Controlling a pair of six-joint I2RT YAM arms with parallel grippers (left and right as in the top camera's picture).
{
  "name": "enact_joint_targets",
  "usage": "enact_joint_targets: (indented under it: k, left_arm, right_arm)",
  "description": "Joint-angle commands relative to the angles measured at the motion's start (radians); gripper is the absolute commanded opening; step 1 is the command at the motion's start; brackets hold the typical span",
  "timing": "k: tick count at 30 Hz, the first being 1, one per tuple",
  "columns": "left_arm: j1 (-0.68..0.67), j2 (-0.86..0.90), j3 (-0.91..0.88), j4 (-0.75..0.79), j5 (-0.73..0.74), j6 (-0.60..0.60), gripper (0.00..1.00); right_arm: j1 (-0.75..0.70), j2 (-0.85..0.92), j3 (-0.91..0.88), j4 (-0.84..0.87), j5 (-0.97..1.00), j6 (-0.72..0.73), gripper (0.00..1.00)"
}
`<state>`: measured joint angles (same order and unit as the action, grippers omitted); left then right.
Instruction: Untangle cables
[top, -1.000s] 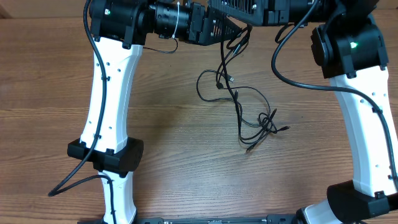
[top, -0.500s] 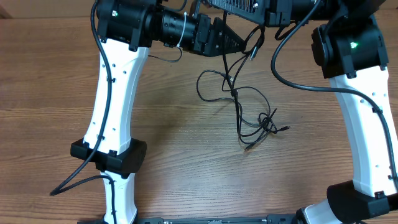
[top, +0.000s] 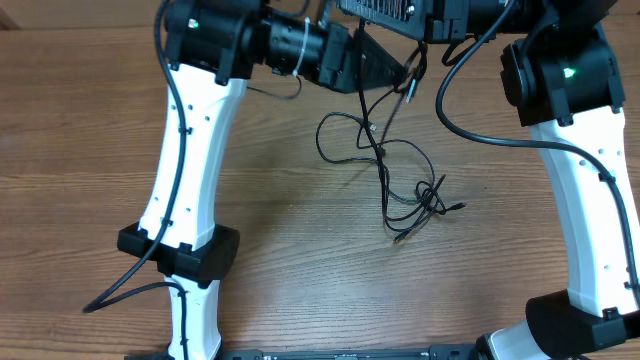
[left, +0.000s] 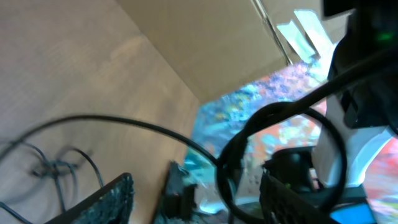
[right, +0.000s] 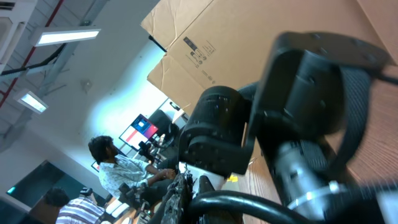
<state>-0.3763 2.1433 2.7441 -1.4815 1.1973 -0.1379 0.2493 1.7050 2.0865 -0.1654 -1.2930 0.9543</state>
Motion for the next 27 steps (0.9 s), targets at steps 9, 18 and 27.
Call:
enact_joint_targets:
  k: [9,18,27]
  left_arm:
    - [-0.03,0.087,0.006,-0.064,0.06,0.016,0.61]
    - [-0.032,0.094,0.006,-0.135,0.049,0.139,0.59]
    - [0.039,0.093,0.007,-0.07,0.063,0.139,0.63]
  right_arm:
    - [-0.003,0.014,0.007,-0.021,0.014,-0.022,0.04]
    - [-0.045,0.017,0.007,-0.086,0.021,-0.074,0.04]
    - [-0.087,0.019,0.007,-0.371,0.205,-0.249,0.04]
